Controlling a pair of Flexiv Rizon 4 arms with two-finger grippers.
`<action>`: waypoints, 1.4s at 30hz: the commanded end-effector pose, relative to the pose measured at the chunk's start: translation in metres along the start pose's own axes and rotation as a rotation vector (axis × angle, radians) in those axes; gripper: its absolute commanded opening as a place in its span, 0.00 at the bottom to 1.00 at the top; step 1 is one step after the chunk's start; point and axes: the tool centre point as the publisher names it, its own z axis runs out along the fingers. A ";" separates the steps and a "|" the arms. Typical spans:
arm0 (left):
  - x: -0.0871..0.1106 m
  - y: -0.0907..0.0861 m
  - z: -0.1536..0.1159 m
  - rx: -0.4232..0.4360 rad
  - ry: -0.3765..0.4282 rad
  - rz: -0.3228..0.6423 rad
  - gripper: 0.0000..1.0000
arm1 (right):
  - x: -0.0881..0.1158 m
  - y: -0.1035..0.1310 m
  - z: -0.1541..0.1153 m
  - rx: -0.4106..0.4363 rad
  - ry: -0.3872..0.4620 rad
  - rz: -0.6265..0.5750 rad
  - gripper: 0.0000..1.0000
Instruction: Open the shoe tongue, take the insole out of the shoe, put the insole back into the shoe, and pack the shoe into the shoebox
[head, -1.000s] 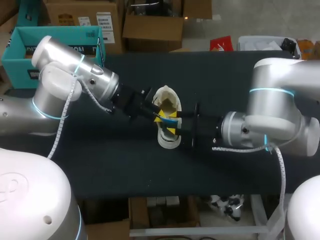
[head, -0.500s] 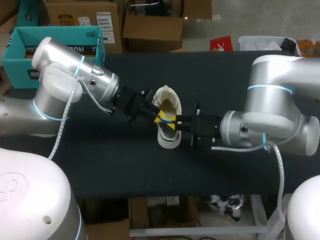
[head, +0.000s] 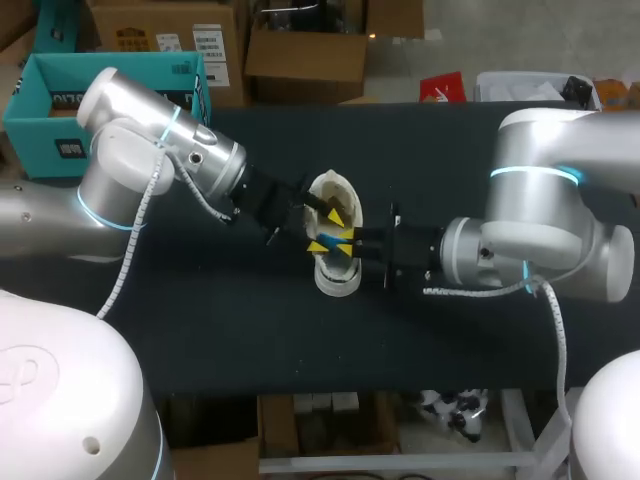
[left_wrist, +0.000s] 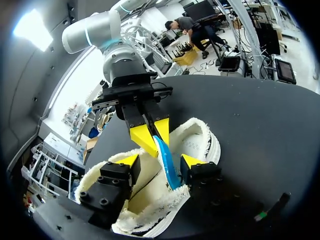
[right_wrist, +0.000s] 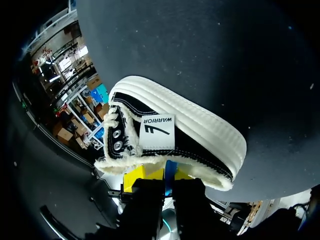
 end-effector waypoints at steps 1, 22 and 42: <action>0.002 -0.001 -0.017 0.018 0.006 -0.001 1.00 | 0.000 0.001 0.005 -0.012 -0.041 -0.016 0.00; 0.002 -0.042 -0.101 -0.066 0.064 -0.181 1.00 | -0.034 0.014 -0.003 -0.038 -0.181 -0.026 0.88; 0.027 -0.041 -0.146 -0.442 0.159 -0.633 1.00 | -0.016 -0.041 -0.011 -0.007 -0.222 -0.166 0.00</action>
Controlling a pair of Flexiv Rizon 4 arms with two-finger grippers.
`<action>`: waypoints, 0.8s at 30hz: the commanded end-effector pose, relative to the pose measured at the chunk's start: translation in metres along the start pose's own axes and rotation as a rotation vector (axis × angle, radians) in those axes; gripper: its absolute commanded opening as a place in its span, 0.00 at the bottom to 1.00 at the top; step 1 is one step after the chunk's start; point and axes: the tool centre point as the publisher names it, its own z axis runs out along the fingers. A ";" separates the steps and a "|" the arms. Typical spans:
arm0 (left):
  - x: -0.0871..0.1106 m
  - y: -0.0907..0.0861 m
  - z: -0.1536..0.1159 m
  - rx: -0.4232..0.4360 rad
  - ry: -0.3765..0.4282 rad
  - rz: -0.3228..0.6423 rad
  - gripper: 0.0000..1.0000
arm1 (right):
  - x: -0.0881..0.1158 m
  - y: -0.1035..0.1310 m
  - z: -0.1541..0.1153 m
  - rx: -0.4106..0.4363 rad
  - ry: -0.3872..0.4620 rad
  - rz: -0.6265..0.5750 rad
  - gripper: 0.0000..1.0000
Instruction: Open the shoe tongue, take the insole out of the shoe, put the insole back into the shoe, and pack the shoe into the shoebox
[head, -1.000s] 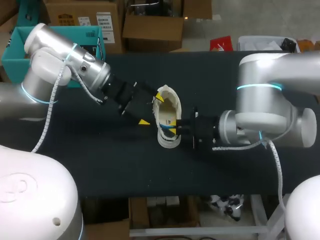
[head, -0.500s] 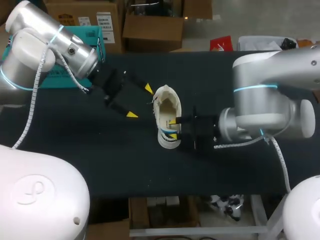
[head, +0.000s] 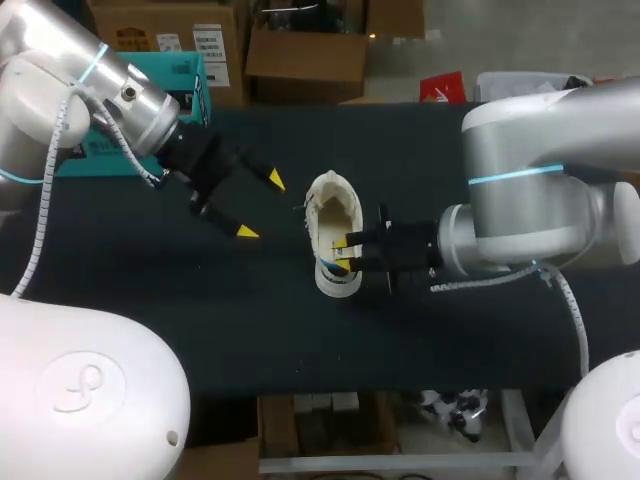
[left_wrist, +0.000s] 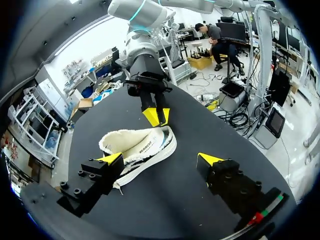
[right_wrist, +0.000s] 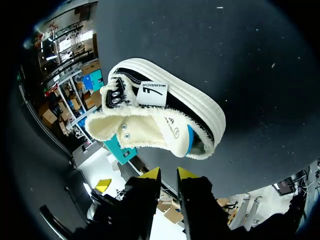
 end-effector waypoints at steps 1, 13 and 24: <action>0.005 0.002 -0.015 -0.274 0.020 -0.191 1.00 | 0.007 0.007 0.014 0.029 -0.057 -0.013 0.00; -0.015 0.002 -0.017 -0.389 0.028 -0.629 1.00 | 0.002 0.045 0.054 0.063 -0.139 -0.001 0.00; -0.027 0.012 -0.021 -0.605 -0.187 -1.136 1.00 | -0.017 0.054 0.054 -0.013 -0.188 0.006 0.00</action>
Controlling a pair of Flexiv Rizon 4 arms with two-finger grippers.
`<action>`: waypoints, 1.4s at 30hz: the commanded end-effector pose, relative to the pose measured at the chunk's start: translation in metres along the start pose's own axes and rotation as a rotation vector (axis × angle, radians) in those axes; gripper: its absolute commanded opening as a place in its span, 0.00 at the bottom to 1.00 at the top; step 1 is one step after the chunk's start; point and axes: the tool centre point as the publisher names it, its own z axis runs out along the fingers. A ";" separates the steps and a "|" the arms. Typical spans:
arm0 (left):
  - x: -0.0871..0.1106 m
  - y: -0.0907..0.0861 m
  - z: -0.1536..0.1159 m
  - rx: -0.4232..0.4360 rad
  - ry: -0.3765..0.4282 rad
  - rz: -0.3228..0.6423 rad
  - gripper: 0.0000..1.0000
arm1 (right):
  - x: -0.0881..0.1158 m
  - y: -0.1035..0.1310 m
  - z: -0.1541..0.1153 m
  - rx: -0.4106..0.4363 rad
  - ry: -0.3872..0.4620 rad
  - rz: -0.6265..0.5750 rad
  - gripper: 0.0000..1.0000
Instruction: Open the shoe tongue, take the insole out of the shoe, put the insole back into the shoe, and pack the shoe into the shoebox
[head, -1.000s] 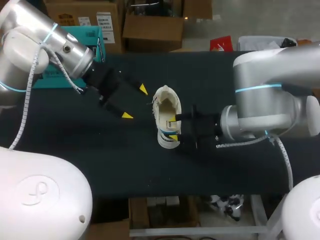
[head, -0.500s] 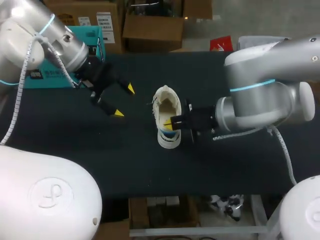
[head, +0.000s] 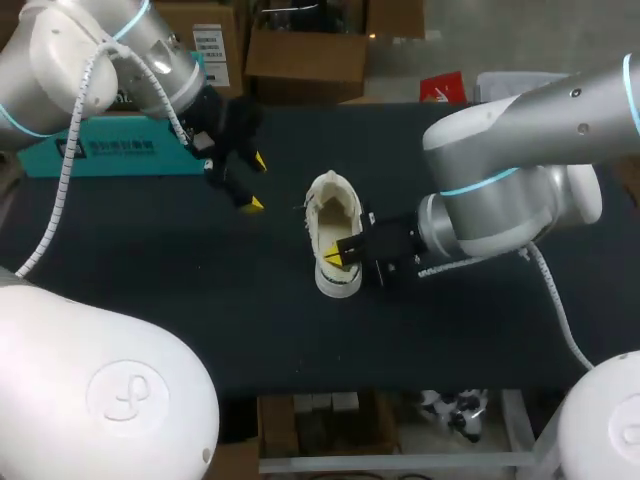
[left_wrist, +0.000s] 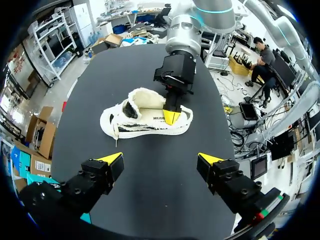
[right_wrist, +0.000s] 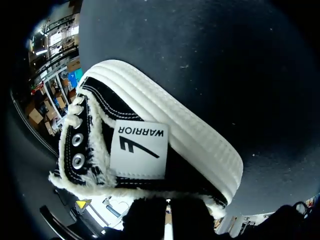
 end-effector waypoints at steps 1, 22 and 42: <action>0.003 -0.004 0.002 -0.255 -0.128 -0.574 1.00 | -0.006 0.001 0.004 -0.035 -0.055 0.006 0.00; -0.010 -0.015 0.021 -0.419 -0.157 -1.106 1.00 | -0.005 -0.031 -0.051 0.090 0.036 -0.201 0.00; 0.034 -0.009 0.031 -0.500 -0.213 -1.493 1.00 | 0.025 -0.031 -0.115 0.373 -0.067 -0.477 0.00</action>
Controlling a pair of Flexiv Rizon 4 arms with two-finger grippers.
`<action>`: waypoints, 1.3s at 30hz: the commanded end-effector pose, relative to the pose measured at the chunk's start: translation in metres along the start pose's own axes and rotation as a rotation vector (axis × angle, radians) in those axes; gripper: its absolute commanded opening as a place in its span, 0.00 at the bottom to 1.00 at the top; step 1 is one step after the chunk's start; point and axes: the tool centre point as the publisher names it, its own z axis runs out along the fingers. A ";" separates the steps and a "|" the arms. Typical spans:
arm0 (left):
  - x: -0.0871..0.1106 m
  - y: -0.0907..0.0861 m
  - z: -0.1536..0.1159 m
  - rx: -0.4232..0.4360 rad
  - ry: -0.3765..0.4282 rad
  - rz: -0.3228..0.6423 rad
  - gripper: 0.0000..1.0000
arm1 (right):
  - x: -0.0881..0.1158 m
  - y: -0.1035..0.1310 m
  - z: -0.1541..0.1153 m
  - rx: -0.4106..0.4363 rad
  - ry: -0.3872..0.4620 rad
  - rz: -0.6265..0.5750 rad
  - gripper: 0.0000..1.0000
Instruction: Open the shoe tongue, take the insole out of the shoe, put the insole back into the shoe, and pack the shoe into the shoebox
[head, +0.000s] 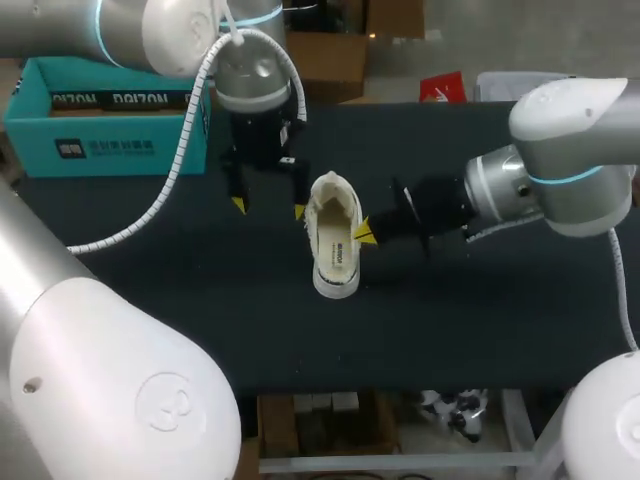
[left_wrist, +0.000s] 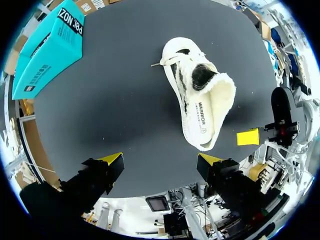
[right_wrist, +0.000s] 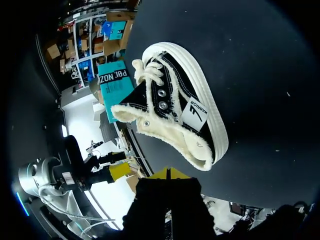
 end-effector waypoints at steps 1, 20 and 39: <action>0.001 -0.004 0.003 -0.057 -0.018 -0.177 1.00 | 0.007 -0.003 -0.024 0.148 -0.031 -0.037 0.00; 0.026 -0.013 0.035 -0.092 -0.066 -0.198 1.00 | 0.004 -0.011 -0.037 -0.068 0.006 -0.143 1.00; 0.030 -0.020 0.061 0.079 -0.077 -0.180 1.00 | 0.009 0.005 -0.083 0.094 -0.352 -0.629 1.00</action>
